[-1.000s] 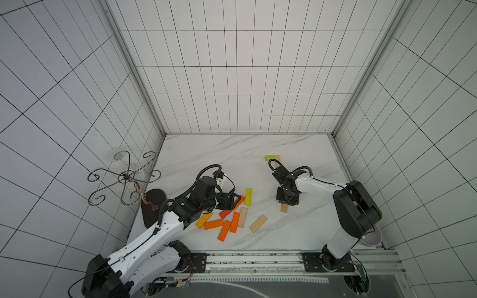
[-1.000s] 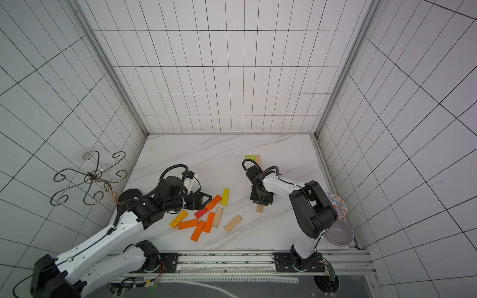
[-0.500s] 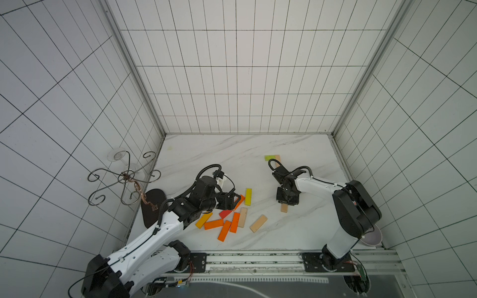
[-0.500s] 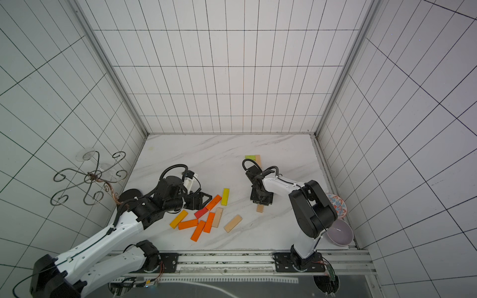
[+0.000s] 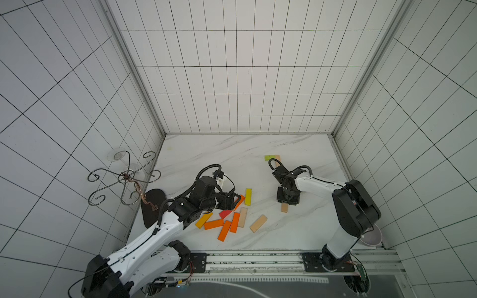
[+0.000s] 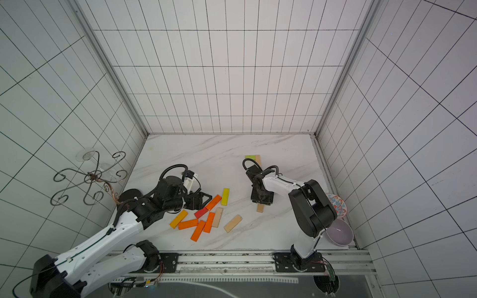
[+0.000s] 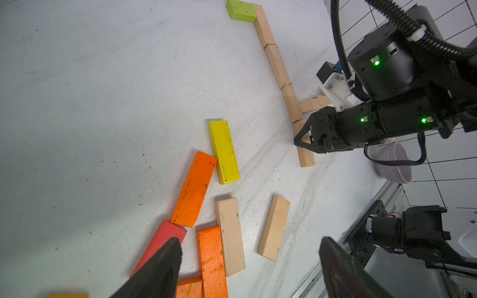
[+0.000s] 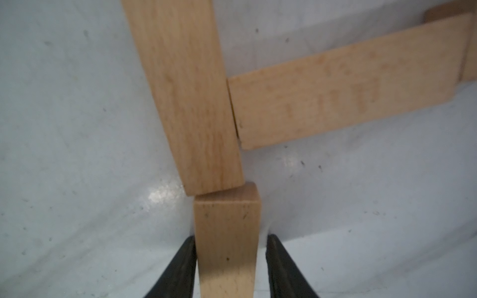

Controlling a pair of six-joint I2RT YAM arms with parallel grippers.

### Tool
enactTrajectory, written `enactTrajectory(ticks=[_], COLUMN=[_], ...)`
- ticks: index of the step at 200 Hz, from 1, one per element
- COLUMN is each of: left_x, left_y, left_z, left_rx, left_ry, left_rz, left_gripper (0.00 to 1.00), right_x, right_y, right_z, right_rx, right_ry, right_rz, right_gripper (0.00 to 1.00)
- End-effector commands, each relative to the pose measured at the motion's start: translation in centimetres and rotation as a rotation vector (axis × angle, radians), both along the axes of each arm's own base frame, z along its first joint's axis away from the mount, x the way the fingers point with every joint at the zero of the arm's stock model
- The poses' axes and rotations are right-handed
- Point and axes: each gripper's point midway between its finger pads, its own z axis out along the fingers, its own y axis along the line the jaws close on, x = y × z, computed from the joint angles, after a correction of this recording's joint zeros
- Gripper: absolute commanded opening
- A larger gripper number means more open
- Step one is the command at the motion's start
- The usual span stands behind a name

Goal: Assemble a giraffe with building blocks
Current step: Assemble the building block at the center of the board.

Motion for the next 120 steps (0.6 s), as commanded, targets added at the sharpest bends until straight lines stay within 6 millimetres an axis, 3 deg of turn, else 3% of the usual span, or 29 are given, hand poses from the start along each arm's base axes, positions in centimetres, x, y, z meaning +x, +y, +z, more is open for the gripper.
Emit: enactTrajectory(ticks=[1, 78, 99, 120], left_x=[0.2, -0.4, -0.5, -0.5], left_y=[-0.3, 0.3, 0.5, 0.8], left_z=[1.9, 2.6, 3.0, 3.2], left_rx=[-0.026, -0.032, -0.035, -0.029], left_ry=[-0.048, -0.061, -0.065, -0.071], left_rz=[-0.012, -0.005, 0.002, 0.012], left_gripper=[0.84, 0.84, 0.84, 0.84], right_x=[2.2, 3.4, 3.8, 4.0], right_y=[0.4, 0.9, 0.9, 0.7], right_z=[1.9, 4.8, 6.8, 10.1], right_rx=[-0.002, 0.019, 0.022, 0.044], right_ry=[-0.047, -0.103, -0.133, -0.195], right_rz=[-0.013, -0.026, -0.039, -0.073], right_gripper=[0.48, 0.54, 0.54, 0.54])
